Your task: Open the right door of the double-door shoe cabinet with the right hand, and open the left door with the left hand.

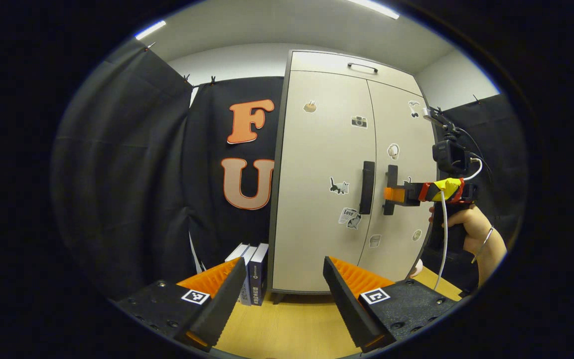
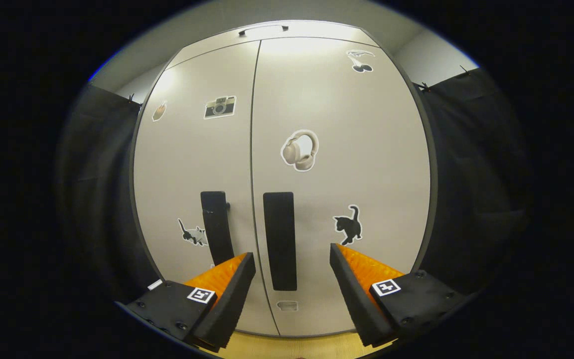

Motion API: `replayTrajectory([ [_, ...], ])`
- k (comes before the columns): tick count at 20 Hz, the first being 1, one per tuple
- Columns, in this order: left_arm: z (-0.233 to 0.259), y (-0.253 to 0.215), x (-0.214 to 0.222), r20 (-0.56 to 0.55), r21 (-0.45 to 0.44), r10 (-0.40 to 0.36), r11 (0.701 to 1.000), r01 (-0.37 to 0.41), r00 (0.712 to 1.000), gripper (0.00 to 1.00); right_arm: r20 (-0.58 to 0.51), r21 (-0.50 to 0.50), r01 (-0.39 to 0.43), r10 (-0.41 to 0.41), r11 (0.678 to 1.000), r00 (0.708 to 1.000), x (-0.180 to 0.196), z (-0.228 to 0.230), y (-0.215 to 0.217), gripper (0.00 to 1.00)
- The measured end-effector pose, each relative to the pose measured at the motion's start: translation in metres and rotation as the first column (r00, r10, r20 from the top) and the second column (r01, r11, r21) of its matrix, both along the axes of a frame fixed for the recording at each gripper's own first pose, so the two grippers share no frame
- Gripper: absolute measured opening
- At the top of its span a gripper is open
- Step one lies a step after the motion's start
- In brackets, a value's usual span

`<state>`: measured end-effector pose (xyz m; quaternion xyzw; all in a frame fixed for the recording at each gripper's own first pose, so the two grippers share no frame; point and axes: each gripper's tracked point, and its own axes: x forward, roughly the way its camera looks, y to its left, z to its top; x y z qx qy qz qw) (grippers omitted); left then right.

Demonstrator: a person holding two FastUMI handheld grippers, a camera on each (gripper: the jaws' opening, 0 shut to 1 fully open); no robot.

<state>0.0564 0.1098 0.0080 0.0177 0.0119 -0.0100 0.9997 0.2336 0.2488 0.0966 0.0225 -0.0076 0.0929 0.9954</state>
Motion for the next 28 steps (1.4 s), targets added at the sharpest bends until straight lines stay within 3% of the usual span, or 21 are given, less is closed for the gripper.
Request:
replayTrajectory([
  [3,-0.001,0.007,0.002,-0.002,-0.002,0.011,1.0,-0.011,1.0,0.95,-0.02,0.022,0.003,-0.003,1.0,1.0,0.014,-0.003,0.002,0.96],
  [7,-0.002,0.013,0.006,-0.003,-0.009,0.023,1.0,-0.023,1.0,0.95,-0.043,0.015,-0.003,0.003,1.0,0.999,0.027,-0.007,0.009,0.79],
  [8,-0.001,0.015,0.006,-0.001,-0.006,0.025,1.0,-0.025,1.0,0.95,-0.047,0.014,0.0,0.001,1.0,0.999,0.029,-0.007,0.01,0.7],
  [9,-0.002,0.016,0.007,0.001,-0.004,0.028,1.0,-0.028,1.0,0.95,-0.051,0.014,0.0,0.0,1.0,0.999,0.03,-0.008,0.011,0.72],
  [10,-0.001,0.017,0.008,0.002,-0.004,0.032,0.999,-0.032,0.999,0.95,-0.053,0.015,0.003,-0.003,1.0,0.999,0.032,-0.01,0.011,0.59],
  [13,-0.002,0.02,0.008,-0.001,-0.009,0.042,0.999,-0.042,0.999,0.95,-0.067,0.026,0.005,-0.003,1.0,0.998,0.031,-0.011,0.015,0.44],
  [17,-0.001,0.026,0.005,0.001,-0.012,0.052,0.999,-0.051,0.999,0.95,-0.071,0.019,0.01,-0.009,1.0,0.997,0.033,-0.012,0.014,0.4],
  [20,-0.004,0.025,-0.001,-0.005,-0.012,0.048,0.999,-0.048,0.999,0.95,-0.08,0.022,0.016,-0.014,1.0,0.997,0.029,-0.014,0.013,0.29],
  [22,-0.004,0.024,-0.003,-0.006,-0.011,0.048,0.999,-0.048,0.999,0.95,-0.083,0.014,0.019,-0.018,1.0,0.996,0.024,-0.015,0.011,0.29],
  [23,-0.003,0.024,-0.005,-0.004,-0.008,0.048,0.999,-0.048,0.999,0.95,-0.08,0.007,0.016,-0.016,1.0,0.997,0.021,-0.015,0.011,0.21],
  [28,-0.003,0.021,-0.015,-0.007,-0.007,0.043,0.999,-0.043,0.999,0.95,-0.092,-0.009,-0.004,0.003,1.0,0.996,0.003,-0.013,0.004,0.22],
])
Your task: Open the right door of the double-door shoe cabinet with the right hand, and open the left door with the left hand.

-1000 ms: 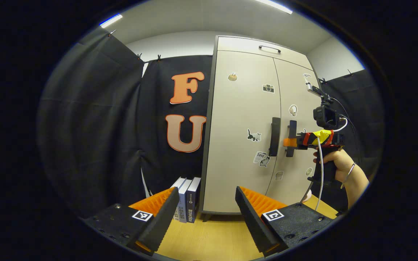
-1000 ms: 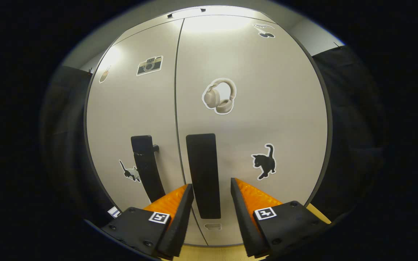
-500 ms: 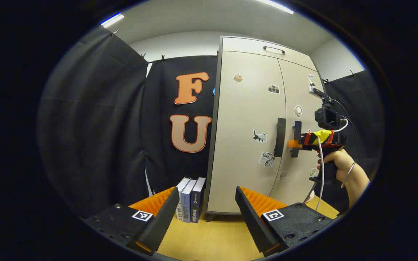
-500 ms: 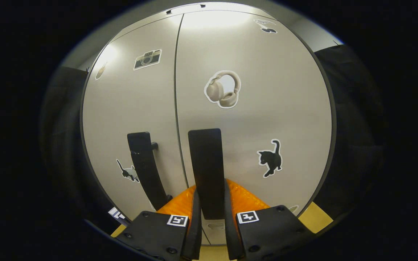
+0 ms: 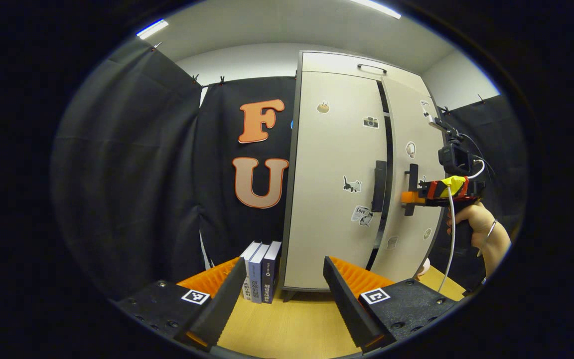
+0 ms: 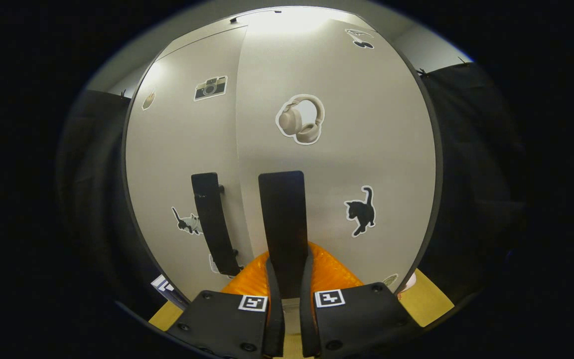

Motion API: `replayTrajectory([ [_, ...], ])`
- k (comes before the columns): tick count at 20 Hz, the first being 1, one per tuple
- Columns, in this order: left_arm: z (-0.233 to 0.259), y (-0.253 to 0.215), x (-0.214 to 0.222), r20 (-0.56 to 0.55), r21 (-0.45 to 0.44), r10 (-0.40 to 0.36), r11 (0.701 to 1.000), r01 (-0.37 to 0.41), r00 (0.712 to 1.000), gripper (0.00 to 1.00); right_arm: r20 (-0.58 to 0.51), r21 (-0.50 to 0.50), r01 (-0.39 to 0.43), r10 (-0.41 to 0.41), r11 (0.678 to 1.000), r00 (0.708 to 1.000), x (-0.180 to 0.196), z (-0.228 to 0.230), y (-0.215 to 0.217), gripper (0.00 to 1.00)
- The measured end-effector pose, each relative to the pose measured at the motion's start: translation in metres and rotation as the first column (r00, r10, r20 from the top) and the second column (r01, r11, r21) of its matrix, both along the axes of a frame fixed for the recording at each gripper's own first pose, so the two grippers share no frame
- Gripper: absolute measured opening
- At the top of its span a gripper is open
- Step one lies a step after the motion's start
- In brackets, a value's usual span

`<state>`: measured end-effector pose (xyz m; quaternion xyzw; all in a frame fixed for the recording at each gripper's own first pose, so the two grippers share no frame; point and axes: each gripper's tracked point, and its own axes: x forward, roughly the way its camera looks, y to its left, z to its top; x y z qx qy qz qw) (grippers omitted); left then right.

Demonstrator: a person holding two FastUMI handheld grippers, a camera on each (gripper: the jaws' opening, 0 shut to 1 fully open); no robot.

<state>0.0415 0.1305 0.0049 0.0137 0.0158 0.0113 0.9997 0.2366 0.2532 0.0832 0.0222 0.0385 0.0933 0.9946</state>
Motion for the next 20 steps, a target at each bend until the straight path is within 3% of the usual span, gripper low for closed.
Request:
replayTrajectory([
  [10,0.005,-0.022,-0.021,0.008,-0.019,-0.024,1.0,0.024,1.0,0.95,0.005,-0.021,-0.016,0.016,1.0,1.0,-0.02,0.002,-0.019,0.22],
  [11,0.006,-0.024,-0.023,0.011,-0.02,-0.021,1.0,0.021,1.0,0.95,0.006,0.011,-0.026,0.026,1.0,1.0,-0.028,0.004,-0.018,0.09],
  [20,0.008,-0.038,-0.043,0.019,-0.008,0.008,1.0,-0.007,1.0,0.95,-0.008,0.031,-0.058,0.059,0.998,0.998,-0.041,0.004,-0.031,0.09],
])
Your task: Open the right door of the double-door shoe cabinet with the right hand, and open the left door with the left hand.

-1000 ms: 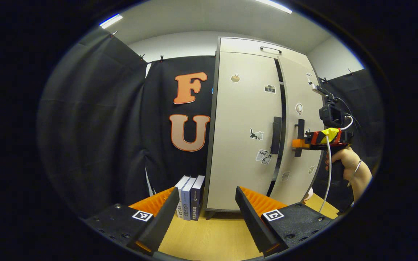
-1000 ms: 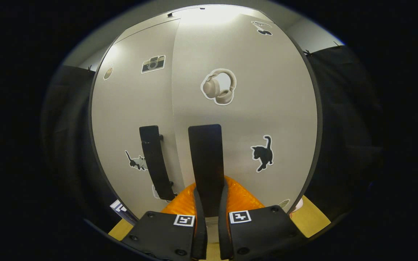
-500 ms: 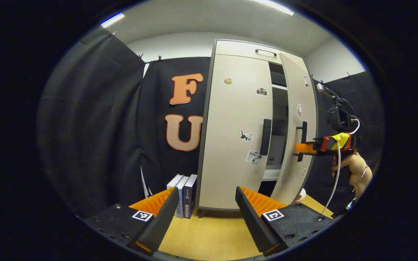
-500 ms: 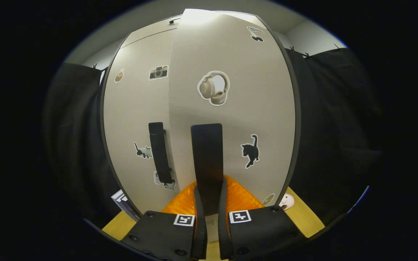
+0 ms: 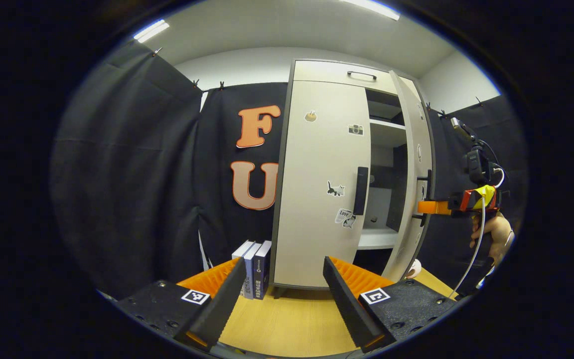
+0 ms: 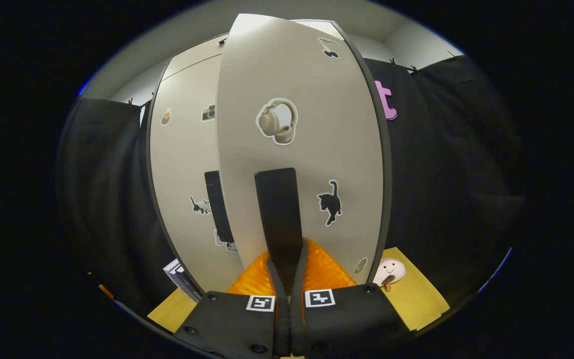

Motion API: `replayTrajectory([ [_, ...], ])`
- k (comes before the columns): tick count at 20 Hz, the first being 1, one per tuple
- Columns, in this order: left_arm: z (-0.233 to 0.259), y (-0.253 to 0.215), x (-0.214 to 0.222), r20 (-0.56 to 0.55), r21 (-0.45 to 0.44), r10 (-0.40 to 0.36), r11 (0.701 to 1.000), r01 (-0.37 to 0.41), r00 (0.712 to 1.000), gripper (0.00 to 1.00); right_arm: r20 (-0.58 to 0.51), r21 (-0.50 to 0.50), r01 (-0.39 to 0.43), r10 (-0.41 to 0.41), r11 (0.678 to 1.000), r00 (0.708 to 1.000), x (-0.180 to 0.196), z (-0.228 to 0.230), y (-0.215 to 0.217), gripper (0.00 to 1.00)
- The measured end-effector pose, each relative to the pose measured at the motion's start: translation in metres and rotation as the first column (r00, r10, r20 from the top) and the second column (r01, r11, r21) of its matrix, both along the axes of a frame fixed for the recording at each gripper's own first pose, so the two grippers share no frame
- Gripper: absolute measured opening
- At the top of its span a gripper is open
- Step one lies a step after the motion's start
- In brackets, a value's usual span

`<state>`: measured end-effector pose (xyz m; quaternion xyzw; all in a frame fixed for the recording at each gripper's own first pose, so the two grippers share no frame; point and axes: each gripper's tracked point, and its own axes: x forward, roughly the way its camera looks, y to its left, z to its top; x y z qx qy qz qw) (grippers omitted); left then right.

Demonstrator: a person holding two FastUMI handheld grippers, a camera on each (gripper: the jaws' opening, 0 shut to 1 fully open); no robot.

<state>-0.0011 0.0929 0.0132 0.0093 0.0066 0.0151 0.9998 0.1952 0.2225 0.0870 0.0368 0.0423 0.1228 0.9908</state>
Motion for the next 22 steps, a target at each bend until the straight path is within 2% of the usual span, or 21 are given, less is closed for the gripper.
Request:
replayTrajectory([
  [11,0.005,-0.036,-0.01,0.023,-0.003,0.01,1.0,-0.01,1.0,0.95,0.006,-0.005,0.01,-0.01,1.0,1.0,-0.015,0.003,-0.029,0.08],
  [22,0.002,-0.069,-0.006,0.027,0.003,0.02,1.0,-0.02,0.999,0.95,0.028,-0.019,0.066,-0.065,0.998,0.997,-0.016,0.006,-0.056,0.09],
])
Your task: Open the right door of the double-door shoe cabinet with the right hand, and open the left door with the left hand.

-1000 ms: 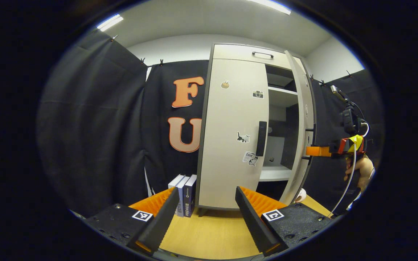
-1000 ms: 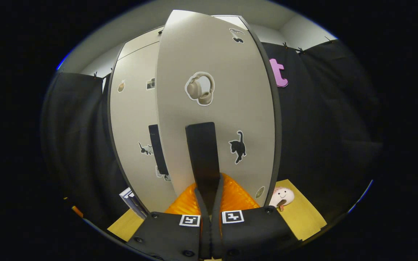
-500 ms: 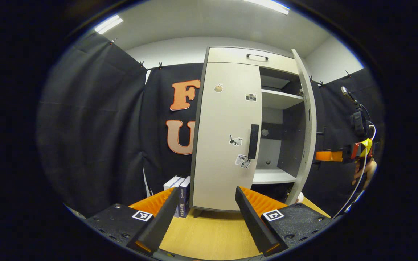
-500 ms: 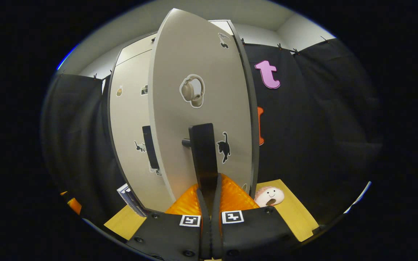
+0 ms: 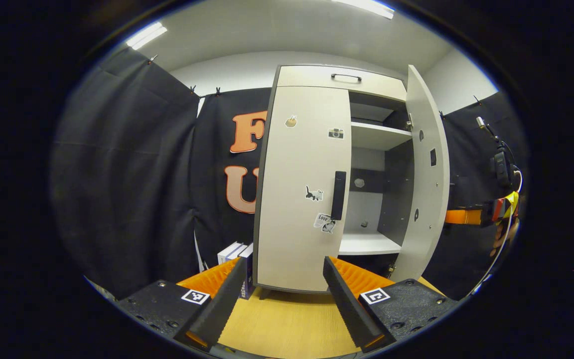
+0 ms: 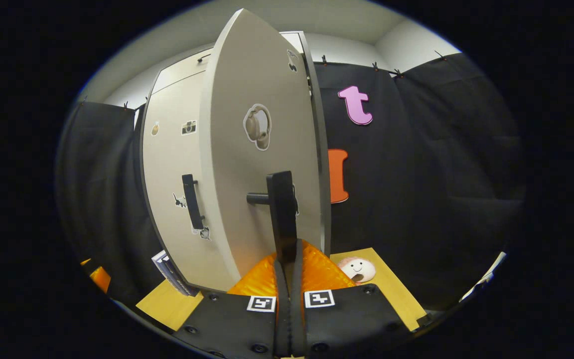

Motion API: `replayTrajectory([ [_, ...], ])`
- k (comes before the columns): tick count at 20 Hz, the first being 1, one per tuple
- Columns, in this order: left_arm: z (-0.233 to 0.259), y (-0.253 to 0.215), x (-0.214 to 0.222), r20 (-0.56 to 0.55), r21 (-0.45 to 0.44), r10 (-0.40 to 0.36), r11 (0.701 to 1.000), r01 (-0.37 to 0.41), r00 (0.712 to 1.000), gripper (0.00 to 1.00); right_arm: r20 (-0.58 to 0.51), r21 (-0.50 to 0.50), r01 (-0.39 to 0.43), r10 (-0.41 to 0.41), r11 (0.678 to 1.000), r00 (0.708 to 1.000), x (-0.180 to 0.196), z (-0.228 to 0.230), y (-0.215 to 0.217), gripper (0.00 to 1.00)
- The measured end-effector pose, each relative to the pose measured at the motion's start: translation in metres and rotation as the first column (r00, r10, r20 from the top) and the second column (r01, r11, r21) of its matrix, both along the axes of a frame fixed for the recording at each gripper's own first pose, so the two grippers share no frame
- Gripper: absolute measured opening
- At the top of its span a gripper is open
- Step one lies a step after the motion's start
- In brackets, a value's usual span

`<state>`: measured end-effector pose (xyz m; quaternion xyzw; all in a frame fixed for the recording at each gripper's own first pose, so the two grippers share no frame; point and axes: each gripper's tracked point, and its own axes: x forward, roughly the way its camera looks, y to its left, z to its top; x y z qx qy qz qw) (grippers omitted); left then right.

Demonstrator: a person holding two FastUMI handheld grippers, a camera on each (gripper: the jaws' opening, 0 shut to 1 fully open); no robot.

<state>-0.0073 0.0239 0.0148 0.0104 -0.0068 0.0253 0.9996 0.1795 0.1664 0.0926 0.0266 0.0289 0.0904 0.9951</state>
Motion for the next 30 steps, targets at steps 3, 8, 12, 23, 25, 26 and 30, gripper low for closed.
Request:
replayTrajectory([
  [3,0.002,-0.009,0.001,0.01,0.015,0.0,1.0,0.0,1.0,0.95,0.007,-0.011,0.025,-0.025,1.0,1.0,0.002,0.001,-0.008,0.08],
  [8,0.004,-0.021,0.005,0.02,0.019,-0.008,1.0,0.007,1.0,0.95,0.009,-0.02,0.046,-0.046,0.999,0.999,0.003,0.001,-0.019,0.08],
  [12,0.0,-0.023,0.006,0.009,0.02,0.001,1.0,-0.001,1.0,0.95,0.008,-0.02,0.052,-0.052,0.998,0.999,0.004,0.001,-0.024,0.08],
  [23,-0.003,-0.048,0.016,-0.004,0.035,-0.039,0.999,0.039,0.999,0.94,-0.005,0.011,0.101,-0.101,0.995,0.995,0.004,-0.001,-0.045,0.08],
  [25,0.0,-0.053,0.023,0.0,0.035,-0.05,0.998,0.05,0.999,0.95,-0.011,0.04,0.071,-0.071,0.997,0.997,0.004,-0.001,-0.037,0.08],
  [26,0.002,-0.056,0.027,0.004,0.037,-0.053,0.998,0.053,0.999,0.95,-0.005,0.033,0.072,-0.072,0.997,0.997,0.003,0.0,-0.038,0.08],
  [30,0.01,-0.068,0.046,0.008,0.051,-0.079,0.996,0.078,0.997,0.95,0.01,0.02,0.072,-0.073,0.997,0.997,0.0,0.002,-0.043,0.08],
])
